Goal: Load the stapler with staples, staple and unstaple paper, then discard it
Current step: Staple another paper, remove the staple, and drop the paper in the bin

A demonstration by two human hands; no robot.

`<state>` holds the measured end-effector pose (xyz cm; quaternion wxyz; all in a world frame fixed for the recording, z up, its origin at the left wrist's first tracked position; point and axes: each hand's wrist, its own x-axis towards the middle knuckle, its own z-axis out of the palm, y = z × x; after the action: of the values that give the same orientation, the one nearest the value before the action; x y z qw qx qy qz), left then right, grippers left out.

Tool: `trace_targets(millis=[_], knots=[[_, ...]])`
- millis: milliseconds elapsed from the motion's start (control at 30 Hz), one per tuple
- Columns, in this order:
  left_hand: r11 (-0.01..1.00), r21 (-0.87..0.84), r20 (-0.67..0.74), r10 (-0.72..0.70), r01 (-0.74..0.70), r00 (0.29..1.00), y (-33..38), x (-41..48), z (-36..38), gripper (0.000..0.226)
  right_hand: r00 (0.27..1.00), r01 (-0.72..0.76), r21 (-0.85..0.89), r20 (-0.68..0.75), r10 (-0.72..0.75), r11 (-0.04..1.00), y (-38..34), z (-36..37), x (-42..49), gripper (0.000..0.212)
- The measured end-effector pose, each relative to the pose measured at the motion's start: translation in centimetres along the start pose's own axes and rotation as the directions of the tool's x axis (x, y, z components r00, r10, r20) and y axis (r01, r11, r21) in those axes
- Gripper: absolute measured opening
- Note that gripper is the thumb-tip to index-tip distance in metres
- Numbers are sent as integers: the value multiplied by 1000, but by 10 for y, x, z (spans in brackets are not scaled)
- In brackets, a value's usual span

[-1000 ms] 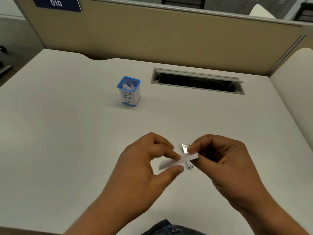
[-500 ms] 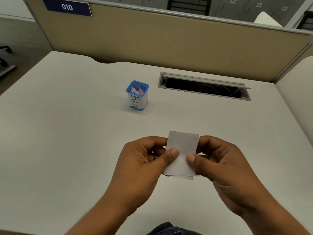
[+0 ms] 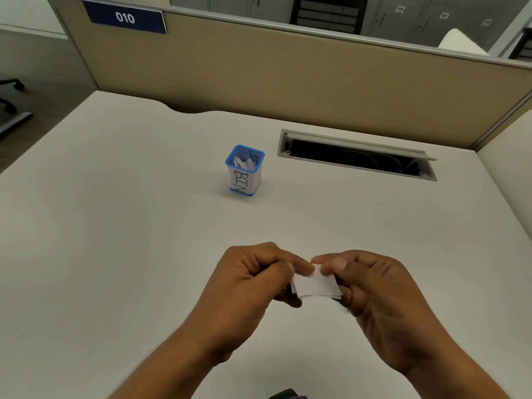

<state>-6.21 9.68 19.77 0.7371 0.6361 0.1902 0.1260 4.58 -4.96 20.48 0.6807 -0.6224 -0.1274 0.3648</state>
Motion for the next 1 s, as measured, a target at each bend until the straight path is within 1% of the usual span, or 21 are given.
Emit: trace_targets(millis=[33, 67, 133, 167, 233, 300, 333, 367, 400, 467, 533, 667, 733, 833, 900, 1000], knots=[[1000, 19, -22, 3, -2, 1000, -2, 2, -1, 17, 1000, 13, -29, -18, -13, 999, 1, 2, 1, 3], [999, 38, -48, 2, 0, 999, -4, 4, -2, 14, 998, 32, -57, -43, -34, 998, 3, 3, 4, 5], [997, 77, -110, -8, 16, 994, -8, 7, -4, 24, 995, 52, -90, -82, -59, 995, 9, 3, 10, 24], [995, 93, -122, -18, 29, 992, -10, 8, -7, 26, 994, 49, -93, -90, -58, 994, 9, 5, 13, 28], [986, 157, -108, -31, 48, 994, -11, 13, -11, 22, 997, 27, -140, -69, -37, 990, 8, 8, 20, 18], [976, 209, -75, -39, 54, 996, -11, 20, -15, 16, 1000, 0, -256, -25, -6, 967, 6, 12, 29, 17], [976, 211, -66, -46, 58, 997, -10, 24, -16, 14, 1000, 8, -317, -10, -12, 948, 4, 14, 32, 14], [976, 205, -63, -54, 66, 997, -9, 28, -17, 12, 1000, 19, -366, -7, -24, 930, 3, 16, 36, 6], [977, 200, -63, -59, 70, 996, -7, 34, -19, 10, 999, 41, -411, -6, -47, 911, 1, 16, 43, 7], [973, 217, -63, -60, 72, 996, -5, 45, -23, 8, 997, 69, -485, -5, -82, 872, 1, 16, 53, 19], [964, 258, -75, -39, 57, 996, -2, 60, -31, 12, 996, 72, -495, -17, -93, 866, -2, 17, 66, 22], [948, 311, -85, -37, 62, 996, 1, 93, -54, 19, 995, 51, -435, -52, -81, 899, -5, 16, 91, 15], [946, 316, -149, -23, 70, 989, 0, 113, -70, 16, 994, 15, -434, -93, -61, 901, 1, 9, 101, 15], [931, 351, -298, 11, 99, 955, -1, 156, -94, 15, 990, -84, -454, -138, 23, 887, 17, -4, 113, 21], [916, 379, -357, 15, 130, 934, -3, 190, -106, 15, 983, -153, -444, -161, 89, 883, 32, -8, 118, 24], [876, 433, -427, -8, 212, 904, -11, 240, -116, 12, 976, -198, -442, -174, 133, 875, 59, -10, 122, 25]])
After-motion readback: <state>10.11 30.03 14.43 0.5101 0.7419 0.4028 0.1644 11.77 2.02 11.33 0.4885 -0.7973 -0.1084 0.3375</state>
